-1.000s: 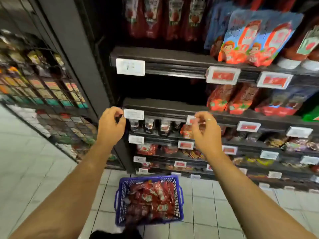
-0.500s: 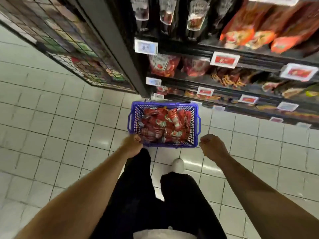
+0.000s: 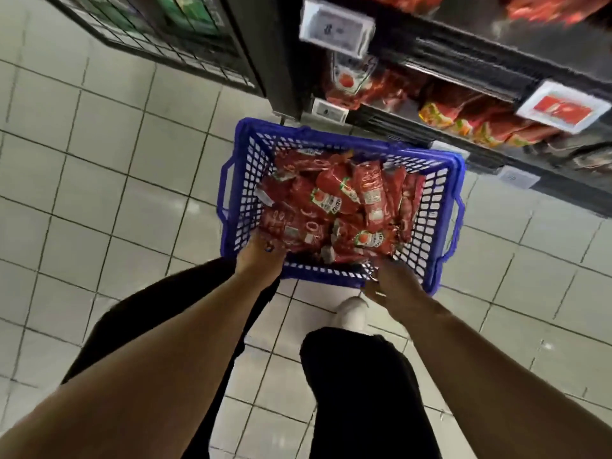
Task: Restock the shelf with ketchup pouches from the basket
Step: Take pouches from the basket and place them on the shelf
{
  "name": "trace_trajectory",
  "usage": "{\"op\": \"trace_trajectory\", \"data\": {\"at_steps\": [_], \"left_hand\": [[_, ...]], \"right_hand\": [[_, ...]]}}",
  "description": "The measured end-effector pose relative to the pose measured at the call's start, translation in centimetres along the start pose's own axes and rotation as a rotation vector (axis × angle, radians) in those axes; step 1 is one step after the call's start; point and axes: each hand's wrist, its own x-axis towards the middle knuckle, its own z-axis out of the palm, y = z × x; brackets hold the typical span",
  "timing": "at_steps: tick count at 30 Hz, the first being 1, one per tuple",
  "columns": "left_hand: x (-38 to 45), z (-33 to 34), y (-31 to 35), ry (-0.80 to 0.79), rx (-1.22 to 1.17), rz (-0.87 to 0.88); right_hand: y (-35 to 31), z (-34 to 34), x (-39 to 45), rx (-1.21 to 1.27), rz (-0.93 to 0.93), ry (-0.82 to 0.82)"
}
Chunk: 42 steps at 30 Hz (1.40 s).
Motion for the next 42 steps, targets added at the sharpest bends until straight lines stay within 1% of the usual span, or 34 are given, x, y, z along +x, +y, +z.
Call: {"op": "trace_trajectory", "data": {"at_steps": [2,3,4,6,7,8,10,12,13,15,16,18,20,22,24,26,27,29,31,32,33,35,37,39,40,42], "left_hand": [[3.6,0.7,0.9,0.083,0.010,0.070],[5.1,0.9,1.4,0.119,0.003,0.078],[6.9,1.1,1.8,0.156,0.018,0.076],[10.3,1.5,2.5,0.222,0.142,0.130],[12.0,1.8,2.6,0.235,0.223,0.185],[13.4,2.0,2.7,0.221,0.291,0.221],[16.3,2.6,2.8,0.146,0.363,0.226],[18.5,3.3,2.4,0.138,0.506,0.224],[19.0,3.6,2.5,0.148,0.602,0.220],[19.4,3.8,2.9,0.167,0.726,0.205],[19.5,3.8,3.3,0.176,0.728,0.204],[19.1,3.2,4.0,0.189,0.670,0.190],[18.2,2.8,4.2,0.201,0.614,0.172],[16.6,2.9,3.8,0.159,0.523,0.115],[14.7,2.7,3.0,0.096,0.399,0.054],[13.3,1.7,2.5,0.025,0.327,0.042],[12.6,0.9,2.5,-0.044,0.290,0.034],[10.6,-1.5,2.8,-0.268,0.142,-0.017],[8.5,-3.9,3.0,-0.471,-0.086,-0.074],[7.1,-5.0,2.9,-0.534,-0.204,-0.102],[5.5,-6.2,2.9,-0.567,-0.312,-0.119],[2.4,-8.2,3.2,-0.561,-0.479,-0.129],[-1.9,-10.5,4.1,-0.553,-0.621,-0.096],[-7.1,-13.2,5.4,-0.595,-0.767,-0.026],[-9.4,-14.3,5.9,-0.602,-0.832,0.016],[-14.5,-16.6,7.2,-0.557,-0.932,0.064]], "right_hand": [[-2.0,1.2,3.4,0.189,0.036,0.002],[-2.9,1.5,4.9,0.199,-0.024,0.039],[-3.8,1.8,6.7,0.128,-0.125,0.118],[-5.5,1.9,9.4,-0.279,-0.446,0.344],[-6.2,2.1,10.7,-0.457,-0.601,0.400],[-7.0,2.4,11.4,-0.565,-0.710,0.398],[-8.1,3.2,13.8,-0.803,-0.813,0.374],[-8.9,4.8,15.8,-1.039,-0.816,0.417],[-9.3,5.6,16.3,-1.081,-0.788,0.462],[-9.9,6.9,17.0,-1.062,-0.708,0.539],[-10.2,7.2,17.1,-1.082,-0.687,0.572],[-10.3,7.2,16.6,-1.148,-0.718,0.590],[-10.2,6.9,15.9,-1.184,-0.760,0.542],[-9.6,6.3,14.9,-1.174,-0.755,0.481],[-8.6,5.4,13.4,-1.137,-0.741,0.423],[-7.8,4.1,11.6,-1.050,-0.757,0.394],[-7.5,3.4,10.4,-0.998,-0.791,0.375],[-6.9,2.0,7.3,-0.908,-0.872,0.381],[-6.7,0.5,4.1,-0.767,-0.837,0.429],[-6.6,0.0,2.5,-0.643,-0.771,0.423],[-6.7,-0.4,0.6,-0.492,-0.688,0.403],[-6.9,-1.2,-3.2,-0.198,-0.549,0.343],[-6.9,-2.0,-8.1,-0.034,-0.512,0.301],[-7.0,-3.5,-12.9,0.137,-0.475,0.251],[-7.3,-4.2,-14.8,0.236,-0.446,0.198],[-7.9,-6.3,-19.6,0.394,-0.360,0.011]]}}
